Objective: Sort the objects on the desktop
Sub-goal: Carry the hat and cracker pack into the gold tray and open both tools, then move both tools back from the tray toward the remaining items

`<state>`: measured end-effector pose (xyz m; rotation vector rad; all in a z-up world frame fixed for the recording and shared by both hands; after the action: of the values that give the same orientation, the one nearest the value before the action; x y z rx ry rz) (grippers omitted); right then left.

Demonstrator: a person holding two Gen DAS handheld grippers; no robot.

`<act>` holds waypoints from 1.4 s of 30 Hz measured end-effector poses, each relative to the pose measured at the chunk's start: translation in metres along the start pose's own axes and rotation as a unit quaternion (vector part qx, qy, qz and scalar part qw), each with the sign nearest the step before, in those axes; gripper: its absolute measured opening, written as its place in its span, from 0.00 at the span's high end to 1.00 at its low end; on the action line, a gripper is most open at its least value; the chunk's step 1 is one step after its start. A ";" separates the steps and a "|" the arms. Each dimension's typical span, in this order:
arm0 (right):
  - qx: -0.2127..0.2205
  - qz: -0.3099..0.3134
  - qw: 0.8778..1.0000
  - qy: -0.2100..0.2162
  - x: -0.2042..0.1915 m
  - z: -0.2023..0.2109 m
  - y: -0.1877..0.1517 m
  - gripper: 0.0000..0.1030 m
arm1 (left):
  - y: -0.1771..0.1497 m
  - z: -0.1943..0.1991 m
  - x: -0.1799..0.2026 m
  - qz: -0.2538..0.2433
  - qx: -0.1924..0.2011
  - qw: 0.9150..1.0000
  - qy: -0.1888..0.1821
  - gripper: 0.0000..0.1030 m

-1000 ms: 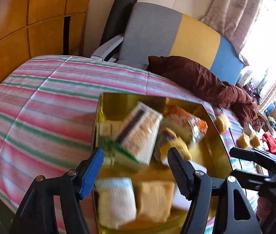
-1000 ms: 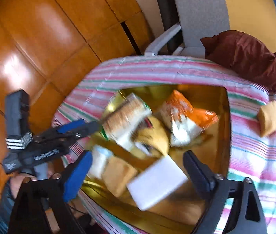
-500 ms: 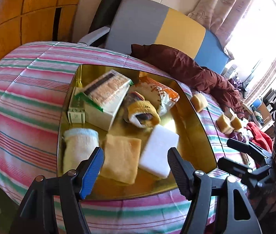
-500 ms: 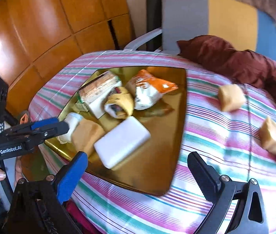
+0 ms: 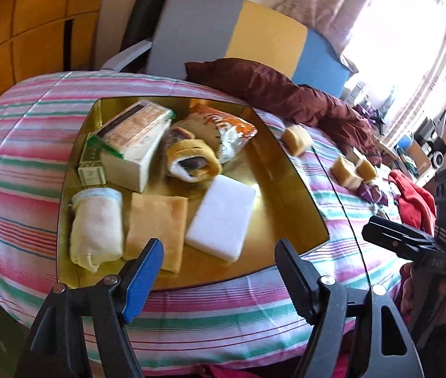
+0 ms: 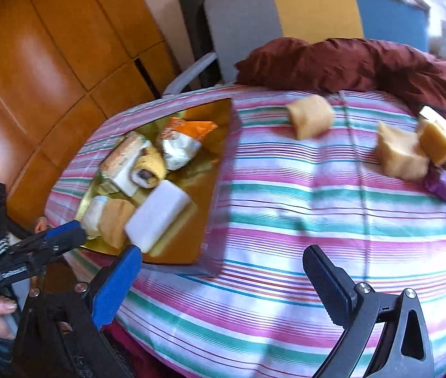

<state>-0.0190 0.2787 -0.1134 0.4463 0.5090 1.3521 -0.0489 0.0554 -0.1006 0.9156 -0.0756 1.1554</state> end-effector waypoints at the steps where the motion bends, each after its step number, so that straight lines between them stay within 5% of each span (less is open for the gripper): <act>1: -0.001 0.002 1.000 -0.015 0.005 0.000 -0.002 0.00 | 0.000 0.000 0.004 -0.007 -0.001 1.000 0.000 0.28; 7: 0.000 0.033 0.991 -0.131 0.042 0.006 -0.012 0.00 | -0.001 0.000 0.022 -0.024 -0.006 1.000 -0.018 0.28; 12: 0.034 0.030 0.969 -0.244 0.085 0.019 -0.014 0.00 | -0.002 -0.004 0.031 -0.024 -0.008 0.999 -0.041 0.28; 15: 0.038 0.040 0.959 -0.277 0.097 0.024 -0.014 0.00 | -0.001 -0.005 0.036 -0.025 -0.007 0.998 -0.053 0.28; 25: 0.004 -0.033 0.970 -0.243 0.124 0.034 -0.004 0.00 | 0.003 -0.003 0.052 -0.047 -0.008 0.996 -0.071 0.28; 33: -0.055 -0.164 0.973 -0.151 0.169 0.048 0.003 0.04 | 0.001 -0.007 0.062 -0.062 -0.020 0.995 -0.080 0.28; 42: -0.111 -0.141 0.958 -0.222 0.247 0.054 0.004 0.05 | 0.001 -0.013 0.073 -0.072 -0.031 0.993 -0.090 0.27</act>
<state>0.0438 0.5222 -0.0888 0.4548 0.0423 0.9790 -0.0223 0.1187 -0.0729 0.9522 -0.1878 0.9309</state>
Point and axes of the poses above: each gripper's, at about its wrist camera, not at the fingertips, and z roughly against the way its jaws point, x to its right, y to its top, the point moved 8 cm from there along -z, roughly the way its jaws point, and after that the axes turned 15 degrees about -y, right-handed, at the moved point
